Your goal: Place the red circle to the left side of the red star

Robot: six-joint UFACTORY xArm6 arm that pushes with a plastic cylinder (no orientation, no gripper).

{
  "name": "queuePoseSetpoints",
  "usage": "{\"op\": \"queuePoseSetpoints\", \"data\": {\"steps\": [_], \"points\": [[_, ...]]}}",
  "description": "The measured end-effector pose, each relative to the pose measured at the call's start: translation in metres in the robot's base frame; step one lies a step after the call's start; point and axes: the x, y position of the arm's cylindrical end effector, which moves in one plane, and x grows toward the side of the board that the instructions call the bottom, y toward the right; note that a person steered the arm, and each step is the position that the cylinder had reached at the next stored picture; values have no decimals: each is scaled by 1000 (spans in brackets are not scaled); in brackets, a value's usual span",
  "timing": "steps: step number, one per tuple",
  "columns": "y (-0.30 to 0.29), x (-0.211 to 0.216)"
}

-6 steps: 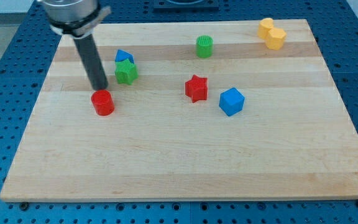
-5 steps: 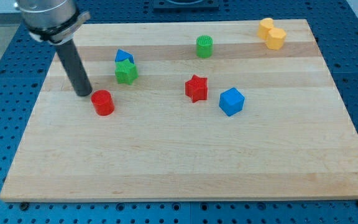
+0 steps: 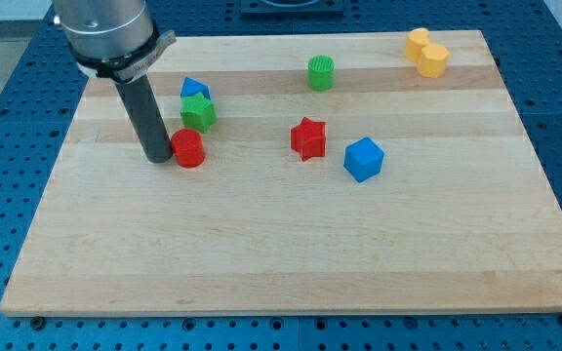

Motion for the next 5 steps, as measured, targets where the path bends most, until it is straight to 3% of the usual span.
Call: {"op": "queuePoseSetpoints", "data": {"steps": [3, 5], "points": [[89, 0], [106, 0]]}}
